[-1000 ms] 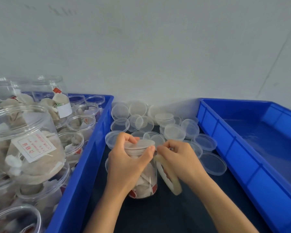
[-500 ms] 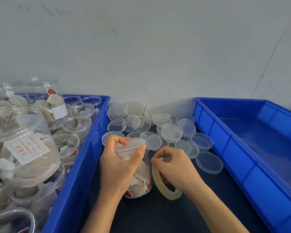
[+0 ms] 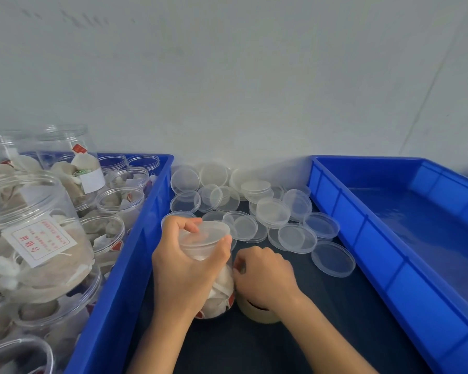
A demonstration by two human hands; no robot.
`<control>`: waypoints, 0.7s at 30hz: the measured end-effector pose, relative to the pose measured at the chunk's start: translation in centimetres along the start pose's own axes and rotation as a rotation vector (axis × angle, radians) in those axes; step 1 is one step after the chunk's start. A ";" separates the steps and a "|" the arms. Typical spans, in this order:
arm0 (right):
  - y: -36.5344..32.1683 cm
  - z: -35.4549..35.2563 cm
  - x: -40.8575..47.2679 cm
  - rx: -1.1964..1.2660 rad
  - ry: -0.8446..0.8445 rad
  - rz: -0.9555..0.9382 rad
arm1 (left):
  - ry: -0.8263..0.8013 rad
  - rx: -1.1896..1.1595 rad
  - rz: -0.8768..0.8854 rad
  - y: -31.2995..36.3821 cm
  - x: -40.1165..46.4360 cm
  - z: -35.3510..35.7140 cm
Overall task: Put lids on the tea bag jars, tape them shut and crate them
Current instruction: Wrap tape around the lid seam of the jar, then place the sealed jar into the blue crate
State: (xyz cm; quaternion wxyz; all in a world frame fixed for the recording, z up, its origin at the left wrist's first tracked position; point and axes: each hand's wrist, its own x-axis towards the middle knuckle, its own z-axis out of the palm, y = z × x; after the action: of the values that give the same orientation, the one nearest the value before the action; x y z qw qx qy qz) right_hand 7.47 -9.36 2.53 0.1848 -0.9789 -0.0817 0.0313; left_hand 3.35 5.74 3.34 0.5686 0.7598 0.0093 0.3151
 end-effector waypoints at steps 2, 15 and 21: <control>0.1 -0.4 -0.3 -0.015 0.023 -0.019 | -0.019 -0.003 -0.018 0.1 0.0 0.2; 0.7 -6.8 -5.3 0.334 0.088 -0.348 | -0.295 -0.321 0.078 2.6 -1.3 2.5; 3.6 -11.3 -7.0 0.311 0.358 -0.282 | -0.371 -0.379 0.062 6.1 -1.0 6.3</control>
State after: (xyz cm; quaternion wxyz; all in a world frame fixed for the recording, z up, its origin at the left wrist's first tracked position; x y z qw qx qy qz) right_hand 2.13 -17.96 11.96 0.3469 -0.9076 -0.1772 -0.1562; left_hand 3.50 -2.19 7.22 0.6828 0.6844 -0.1777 0.1839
